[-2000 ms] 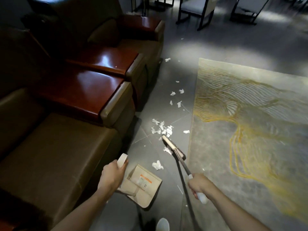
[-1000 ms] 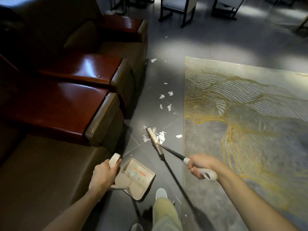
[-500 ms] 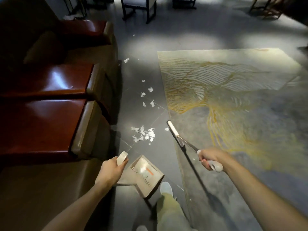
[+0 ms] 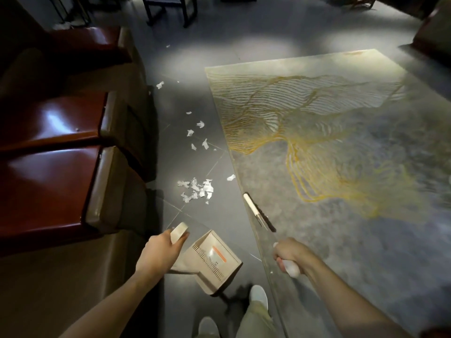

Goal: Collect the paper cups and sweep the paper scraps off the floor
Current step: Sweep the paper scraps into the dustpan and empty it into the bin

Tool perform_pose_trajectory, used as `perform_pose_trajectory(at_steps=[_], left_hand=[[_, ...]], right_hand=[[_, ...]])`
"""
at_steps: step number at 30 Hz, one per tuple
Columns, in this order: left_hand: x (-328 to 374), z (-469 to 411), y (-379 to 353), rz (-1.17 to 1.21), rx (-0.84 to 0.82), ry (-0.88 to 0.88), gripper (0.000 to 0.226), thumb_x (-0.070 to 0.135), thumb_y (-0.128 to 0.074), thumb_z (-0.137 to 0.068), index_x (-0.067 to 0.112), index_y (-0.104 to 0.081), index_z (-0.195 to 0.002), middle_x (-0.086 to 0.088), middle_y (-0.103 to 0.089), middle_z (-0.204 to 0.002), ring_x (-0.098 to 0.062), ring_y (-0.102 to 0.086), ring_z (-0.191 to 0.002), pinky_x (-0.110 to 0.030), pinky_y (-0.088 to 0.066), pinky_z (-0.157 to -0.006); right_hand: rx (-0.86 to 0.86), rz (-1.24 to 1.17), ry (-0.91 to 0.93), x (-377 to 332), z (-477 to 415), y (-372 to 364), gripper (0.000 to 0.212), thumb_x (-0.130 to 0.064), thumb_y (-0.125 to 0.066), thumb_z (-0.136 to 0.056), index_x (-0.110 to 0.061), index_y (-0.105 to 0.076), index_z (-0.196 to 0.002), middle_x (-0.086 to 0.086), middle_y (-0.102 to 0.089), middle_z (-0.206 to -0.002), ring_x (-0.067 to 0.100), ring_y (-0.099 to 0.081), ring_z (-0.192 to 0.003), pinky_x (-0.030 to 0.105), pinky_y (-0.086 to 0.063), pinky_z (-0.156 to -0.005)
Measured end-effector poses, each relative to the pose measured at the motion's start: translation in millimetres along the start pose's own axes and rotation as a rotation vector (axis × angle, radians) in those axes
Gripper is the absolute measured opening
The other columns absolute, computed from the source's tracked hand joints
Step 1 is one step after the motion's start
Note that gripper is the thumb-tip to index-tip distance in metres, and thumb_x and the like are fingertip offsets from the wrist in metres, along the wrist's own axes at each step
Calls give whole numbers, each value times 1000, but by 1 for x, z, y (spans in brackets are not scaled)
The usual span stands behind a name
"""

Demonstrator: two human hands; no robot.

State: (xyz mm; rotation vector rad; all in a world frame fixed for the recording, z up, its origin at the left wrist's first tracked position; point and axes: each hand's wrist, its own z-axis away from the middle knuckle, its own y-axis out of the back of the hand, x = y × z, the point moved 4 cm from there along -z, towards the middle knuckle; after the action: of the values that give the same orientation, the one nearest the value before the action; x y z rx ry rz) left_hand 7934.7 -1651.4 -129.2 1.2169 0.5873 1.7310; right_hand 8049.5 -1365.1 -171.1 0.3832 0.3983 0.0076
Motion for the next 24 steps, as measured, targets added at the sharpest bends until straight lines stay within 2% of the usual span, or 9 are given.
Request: perform_pose_trajectory(at_steps=[2,4,7,10,15,18,24], left_hand=[[-5,5,4,-4,3,4,30,47,-48,-93,18,-55,-93,5,-60,-72,-12,-60,-62,-16,-38,-50],[-8,7,7,-17,-9,9,32,48,-47,-93,17,-56,-97,4,-60,-74,-13,-61,-63,-18,-44,-52],[-14,11,6,-38,-37,13,35,49,-47,-92,16,-57,-99,3,-61,-75,-14,-62,-63,-21,-50,-58],[-15,12,6,-37,-29,-2,34,50,-48,-91,18,-57,-96,3,-61,-73,-14,-63,-60,-23,-53,-59],[-16,18,9,-18,-51,7,36,50,-47,-92,16,-58,-98,3,-62,-74,-14,-63,-61,-21,-53,-56],[-23,24,9,7,-45,18,33,46,-48,-93,15,-58,-100,5,-60,-75,-13,-63,-61,-16,-43,-50],[-34,33,20,52,-14,19,33,43,-47,-95,14,-57,-107,3,-59,-81,-13,-61,-68,-18,-47,-56]], right_hand=[[-44,-67,-34,2,5,-8,14,6,-44,-79,-2,-54,-86,7,-49,-44,13,-44,-33,16,-37,-38],[-64,-134,-24,3,14,-4,15,7,-43,-79,-2,-54,-76,5,-45,-38,13,-41,-30,13,-34,-37],[-69,-271,-31,9,25,21,17,9,-43,-80,-3,-53,-72,7,-42,-45,12,-40,-30,13,-31,-34],[-82,-431,-99,16,34,49,23,7,-40,-89,-4,-45,-69,4,-39,-40,7,-36,-24,9,-30,-29],[0,-302,-70,10,34,47,23,10,-38,-83,-6,-47,-67,4,-38,-41,9,-35,-26,10,-31,-33],[6,-284,-44,2,18,25,26,11,-38,-82,-5,-46,-64,4,-40,-42,10,-37,-25,11,-34,-33],[-129,-201,-41,-19,2,-26,19,9,-41,-83,-3,-50,-71,6,-44,-44,11,-40,-29,13,-35,-33]])
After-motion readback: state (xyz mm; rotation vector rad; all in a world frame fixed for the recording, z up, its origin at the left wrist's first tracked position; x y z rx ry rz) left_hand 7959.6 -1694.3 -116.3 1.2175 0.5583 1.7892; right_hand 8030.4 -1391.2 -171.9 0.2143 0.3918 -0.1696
